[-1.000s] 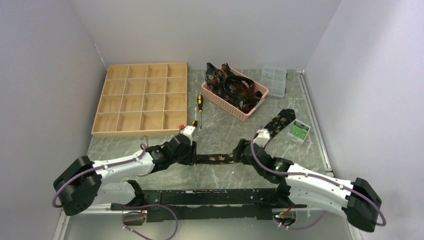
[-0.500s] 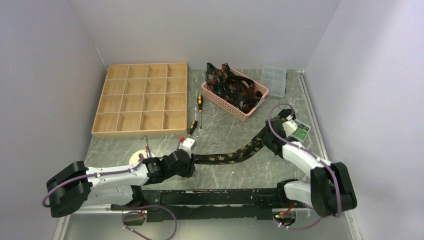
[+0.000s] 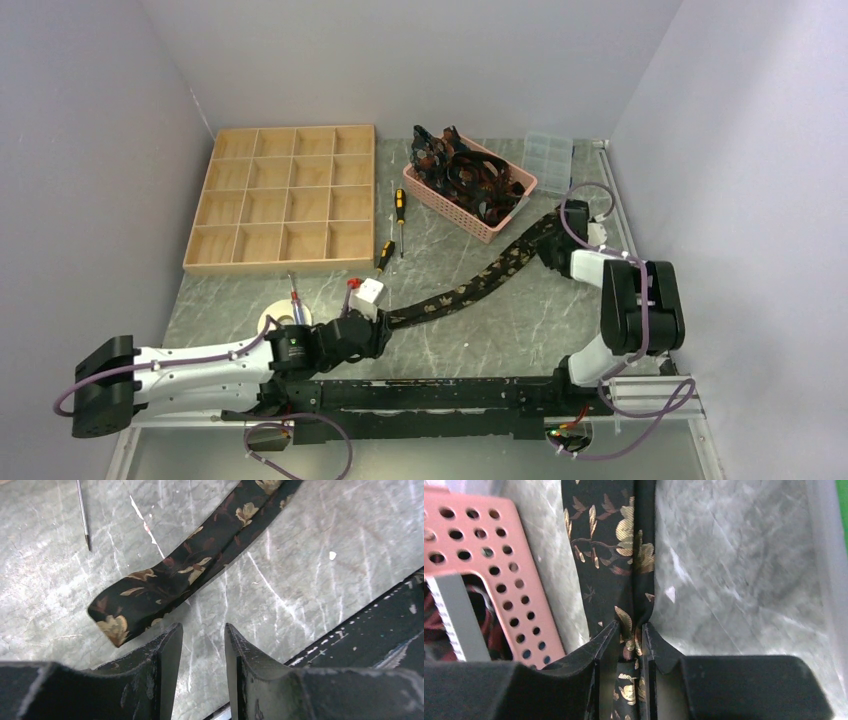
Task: Roll the ties
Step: Flatten out the tie at the center of the board.
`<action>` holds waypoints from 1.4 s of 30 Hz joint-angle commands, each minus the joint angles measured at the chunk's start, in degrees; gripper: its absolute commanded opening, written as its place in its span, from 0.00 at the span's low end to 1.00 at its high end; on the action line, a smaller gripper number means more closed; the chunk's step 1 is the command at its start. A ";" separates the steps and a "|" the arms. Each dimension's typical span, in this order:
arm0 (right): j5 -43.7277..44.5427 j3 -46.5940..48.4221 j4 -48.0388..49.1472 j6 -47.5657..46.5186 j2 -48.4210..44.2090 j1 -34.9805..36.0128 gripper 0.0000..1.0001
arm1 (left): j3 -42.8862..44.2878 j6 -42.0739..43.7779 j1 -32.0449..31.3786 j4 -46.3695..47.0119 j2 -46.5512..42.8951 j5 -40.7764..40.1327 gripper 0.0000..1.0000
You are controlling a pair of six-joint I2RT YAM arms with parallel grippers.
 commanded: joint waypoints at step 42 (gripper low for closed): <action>-9.17 -1.66 9.53 -26.70 -12.20 45.34 0.40 | -2.98 -17.04 14.38 3.07 7.25 9.31 0.24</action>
